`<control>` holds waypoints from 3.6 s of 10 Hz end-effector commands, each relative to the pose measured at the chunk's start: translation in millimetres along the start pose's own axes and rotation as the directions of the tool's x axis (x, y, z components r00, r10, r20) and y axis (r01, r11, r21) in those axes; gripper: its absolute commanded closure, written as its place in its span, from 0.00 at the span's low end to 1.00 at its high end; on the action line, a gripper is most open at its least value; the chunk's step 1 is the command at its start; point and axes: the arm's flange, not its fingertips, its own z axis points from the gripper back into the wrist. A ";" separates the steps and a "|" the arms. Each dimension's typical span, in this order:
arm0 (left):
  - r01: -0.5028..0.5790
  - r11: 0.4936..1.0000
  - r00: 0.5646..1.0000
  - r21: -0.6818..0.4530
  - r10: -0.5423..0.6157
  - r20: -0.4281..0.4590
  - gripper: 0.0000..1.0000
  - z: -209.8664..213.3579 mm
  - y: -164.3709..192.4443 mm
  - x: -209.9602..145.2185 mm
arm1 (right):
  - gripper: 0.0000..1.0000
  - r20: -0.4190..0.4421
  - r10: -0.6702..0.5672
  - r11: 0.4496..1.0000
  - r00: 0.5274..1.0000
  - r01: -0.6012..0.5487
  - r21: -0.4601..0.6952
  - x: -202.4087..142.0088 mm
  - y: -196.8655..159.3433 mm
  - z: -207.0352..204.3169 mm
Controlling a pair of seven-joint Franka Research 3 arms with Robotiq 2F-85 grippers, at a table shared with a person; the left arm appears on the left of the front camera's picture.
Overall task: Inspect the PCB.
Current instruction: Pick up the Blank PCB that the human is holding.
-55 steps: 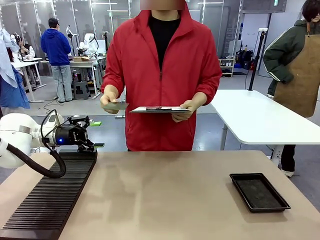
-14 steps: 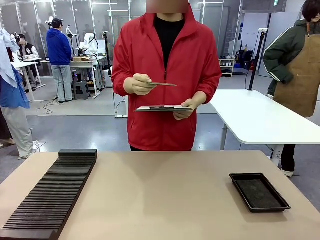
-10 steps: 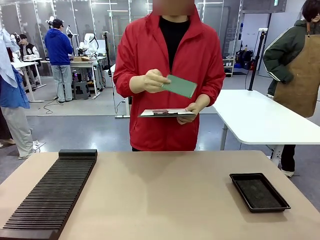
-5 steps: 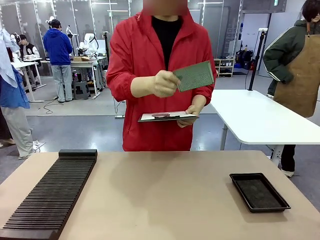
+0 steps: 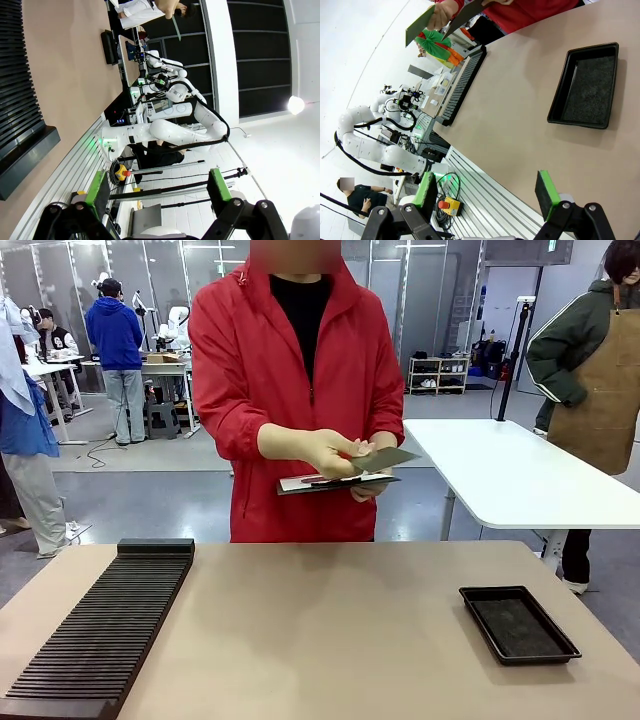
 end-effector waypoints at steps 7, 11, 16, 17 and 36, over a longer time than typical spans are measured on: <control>-0.004 1.000 1.000 0.005 0.004 -0.001 0.00 1.4 -2.7 4.5 | 0.00 -0.066 -0.218 0.976 0.974 0.218 -0.009 52.7 37.4 -86.0; -0.004 1.000 1.000 0.005 0.004 -0.001 0.00 1.4 -2.7 4.5 | 0.00 -0.189 -0.314 0.943 0.930 0.328 0.047 105.6 85.2 -162.8; -0.004 1.000 1.000 0.005 0.004 -0.001 0.00 1.4 -2.7 4.5 | 0.00 -0.237 -0.461 0.870 0.855 0.488 0.069 156.3 124.9 -245.9; -0.004 1.000 1.000 0.005 0.004 -0.001 0.00 1.4 -2.7 4.5 | 0.00 -0.239 -0.480 0.857 0.844 0.509 0.076 162.3 127.5 -260.8; -0.004 1.000 1.000 0.005 0.004 -0.001 0.00 1.4 -2.7 4.5 | 1.00 -0.362 -0.533 0.746 0.765 0.626 0.226 163.7 129.1 -358.1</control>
